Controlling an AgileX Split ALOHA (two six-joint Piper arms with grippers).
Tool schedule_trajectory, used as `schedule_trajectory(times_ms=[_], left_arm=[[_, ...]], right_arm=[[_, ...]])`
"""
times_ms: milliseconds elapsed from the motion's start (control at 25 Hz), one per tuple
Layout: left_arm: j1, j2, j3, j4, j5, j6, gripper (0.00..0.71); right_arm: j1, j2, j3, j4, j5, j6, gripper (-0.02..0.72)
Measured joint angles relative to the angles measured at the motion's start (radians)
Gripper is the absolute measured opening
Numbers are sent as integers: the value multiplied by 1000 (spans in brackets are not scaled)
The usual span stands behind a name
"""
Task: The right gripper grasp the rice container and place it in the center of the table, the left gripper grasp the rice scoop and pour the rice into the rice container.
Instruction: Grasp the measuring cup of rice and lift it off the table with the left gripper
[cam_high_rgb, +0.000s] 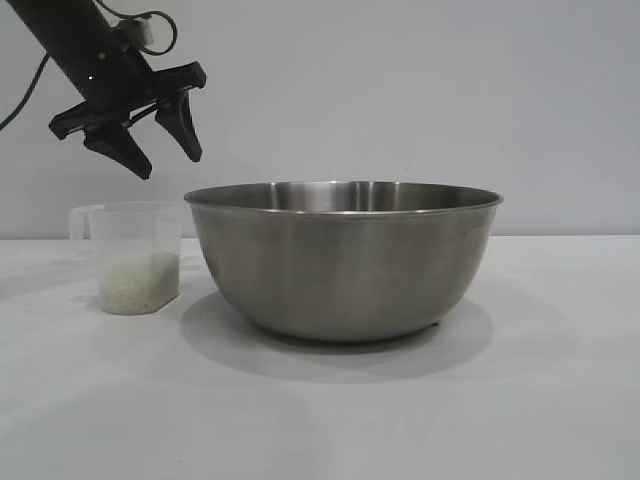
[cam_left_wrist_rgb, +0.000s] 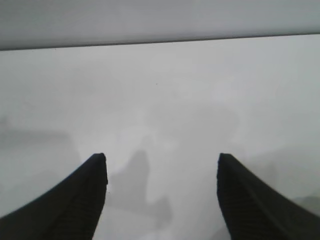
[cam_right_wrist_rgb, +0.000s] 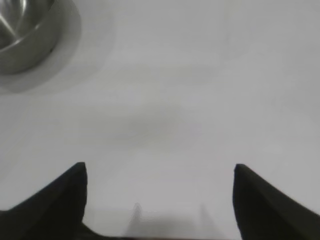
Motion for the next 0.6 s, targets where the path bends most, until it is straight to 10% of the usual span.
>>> schedule_trajectory(times_ms=[600], left_arm=[[0, -7, 0, 86, 38, 0, 419]], right_arm=[[0, 0, 1, -3, -4, 2, 511]])
